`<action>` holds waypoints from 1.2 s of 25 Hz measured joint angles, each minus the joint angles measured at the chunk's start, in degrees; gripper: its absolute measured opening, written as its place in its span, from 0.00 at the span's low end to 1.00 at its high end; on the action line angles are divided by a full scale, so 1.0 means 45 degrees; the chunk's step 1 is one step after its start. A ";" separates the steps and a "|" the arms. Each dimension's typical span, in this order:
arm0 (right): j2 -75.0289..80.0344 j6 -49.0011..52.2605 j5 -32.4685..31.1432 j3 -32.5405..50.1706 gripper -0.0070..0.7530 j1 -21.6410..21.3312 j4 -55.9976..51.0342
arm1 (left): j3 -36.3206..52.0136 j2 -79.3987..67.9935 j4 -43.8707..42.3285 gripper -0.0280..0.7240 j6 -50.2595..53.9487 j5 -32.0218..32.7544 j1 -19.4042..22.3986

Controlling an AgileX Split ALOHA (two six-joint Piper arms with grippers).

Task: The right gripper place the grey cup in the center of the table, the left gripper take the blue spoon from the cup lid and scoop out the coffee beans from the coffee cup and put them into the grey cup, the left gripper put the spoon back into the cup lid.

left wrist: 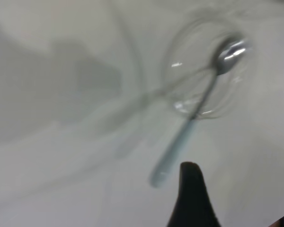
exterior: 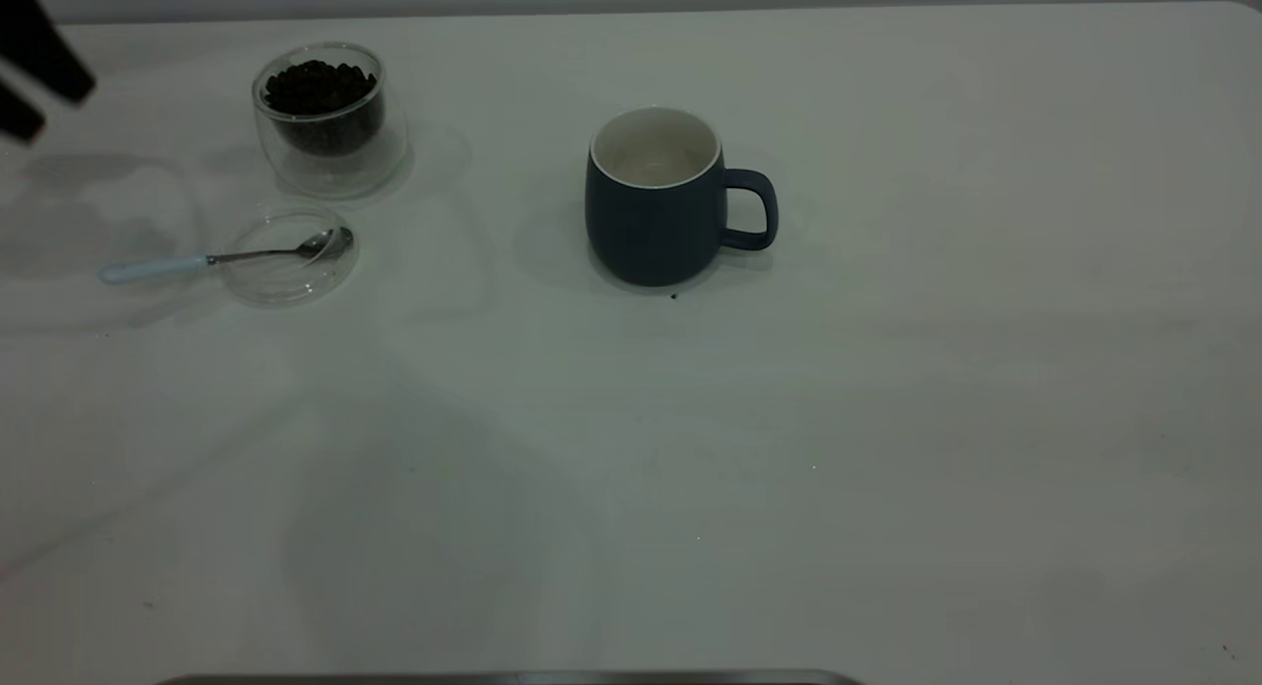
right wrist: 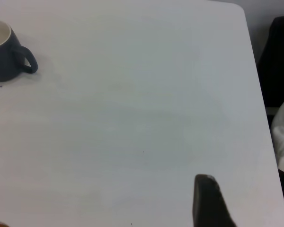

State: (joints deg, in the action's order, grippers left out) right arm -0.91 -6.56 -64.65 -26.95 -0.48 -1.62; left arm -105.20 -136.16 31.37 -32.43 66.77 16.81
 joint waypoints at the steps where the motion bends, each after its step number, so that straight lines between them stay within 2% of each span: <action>1: 0.0000 0.0000 0.0000 0.0000 0.49 0.0000 0.0000 | 0.0000 0.0428 -0.0216 0.83 0.0251 0.0000 -0.0279; 9: 0.0000 0.0000 0.0000 0.0000 0.49 0.0000 -0.0003 | 0.0000 0.3960 -0.2753 0.82 0.2534 0.0000 -0.2343; 13: 0.0000 0.0000 0.0000 0.0000 0.49 0.0000 -0.0003 | 0.0193 0.5631 -0.3058 0.82 0.3110 0.0000 -0.3129; 18: 0.0000 0.0000 0.0000 0.0000 0.49 0.0000 -0.0003 | 0.1692 0.7940 -0.3075 0.82 0.3250 0.0000 -0.4049; 23: 0.0000 0.0000 0.0000 0.0000 0.49 0.0000 -0.0003 | 0.3271 0.9833 -0.3121 0.82 0.3924 0.0010 -0.4236; 30: 0.0000 0.0000 0.0000 0.0000 0.49 0.0000 -0.0003 | 0.4975 1.0803 -0.3286 0.82 0.6178 0.0010 -0.4236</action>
State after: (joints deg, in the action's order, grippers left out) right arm -0.91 -6.56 -64.65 -26.95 -0.48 -1.63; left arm -82.81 -87.55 16.59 -4.63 66.81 -2.25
